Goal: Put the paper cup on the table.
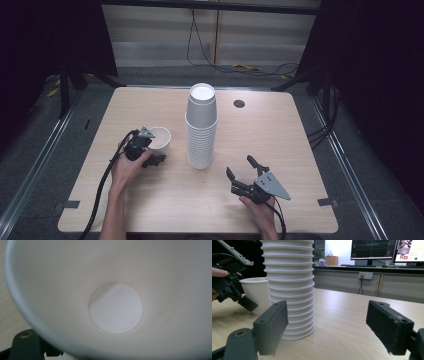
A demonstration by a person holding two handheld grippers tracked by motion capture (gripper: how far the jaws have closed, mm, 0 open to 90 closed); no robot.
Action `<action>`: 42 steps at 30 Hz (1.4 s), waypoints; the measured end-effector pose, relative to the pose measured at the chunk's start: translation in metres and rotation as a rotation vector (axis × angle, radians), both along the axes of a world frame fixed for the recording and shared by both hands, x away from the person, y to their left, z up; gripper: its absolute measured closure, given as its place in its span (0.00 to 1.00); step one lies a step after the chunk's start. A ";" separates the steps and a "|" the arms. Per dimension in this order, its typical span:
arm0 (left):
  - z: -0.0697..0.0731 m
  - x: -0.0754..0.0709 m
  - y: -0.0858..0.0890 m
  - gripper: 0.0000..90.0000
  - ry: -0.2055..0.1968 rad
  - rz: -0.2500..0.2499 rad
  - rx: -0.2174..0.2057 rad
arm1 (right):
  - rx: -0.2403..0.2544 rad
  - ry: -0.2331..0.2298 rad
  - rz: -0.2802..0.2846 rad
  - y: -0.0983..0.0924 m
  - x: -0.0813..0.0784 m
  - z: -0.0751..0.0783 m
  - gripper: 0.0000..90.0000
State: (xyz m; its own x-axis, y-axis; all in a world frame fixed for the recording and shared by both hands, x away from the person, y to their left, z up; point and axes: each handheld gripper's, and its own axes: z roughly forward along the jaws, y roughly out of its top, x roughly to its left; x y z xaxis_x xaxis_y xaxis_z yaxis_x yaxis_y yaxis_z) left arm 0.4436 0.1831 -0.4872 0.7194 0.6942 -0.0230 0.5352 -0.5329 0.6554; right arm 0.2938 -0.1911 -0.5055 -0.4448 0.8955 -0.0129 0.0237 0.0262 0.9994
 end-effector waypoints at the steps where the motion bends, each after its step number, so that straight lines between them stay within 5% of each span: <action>1: 0.000 -0.001 0.002 0.17 -0.004 -0.005 -0.008 | 0.001 -0.001 0.002 0.000 0.000 0.000 0.19; 16: 0.001 -0.034 0.019 0.18 -0.071 0.075 -0.086 | 0.002 -0.003 0.001 0.000 0.000 0.000 0.19; 22: 0.002 -0.048 0.019 0.18 -0.090 0.068 -0.115 | 0.001 0.000 0.001 0.000 0.000 0.000 0.19; 30: 0.008 -0.063 0.018 0.18 -0.124 0.081 -0.194 | 0.001 -0.003 0.000 0.000 0.000 0.000 0.19; 34: 0.007 -0.070 0.018 0.18 -0.149 0.059 -0.290 | 0.001 -0.001 0.000 0.000 0.000 0.000 0.19; 39: 0.005 -0.082 0.013 0.18 -0.206 0.078 -0.287 | 0.001 0.000 0.000 0.000 0.000 0.000 0.19; 42: 0.003 -0.088 0.011 0.17 -0.221 0.077 -0.321 | 0.002 -0.003 0.001 0.000 0.000 0.000 0.19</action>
State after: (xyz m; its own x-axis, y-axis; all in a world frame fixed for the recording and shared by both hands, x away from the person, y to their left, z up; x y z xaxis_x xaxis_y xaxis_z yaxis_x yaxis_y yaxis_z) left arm 0.3552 0.1938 -0.4841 0.6772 0.7293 -0.0976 0.3927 -0.2461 0.8861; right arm 0.2937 -0.1912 -0.5056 -0.4453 0.8953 -0.0123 0.0207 0.0241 0.9995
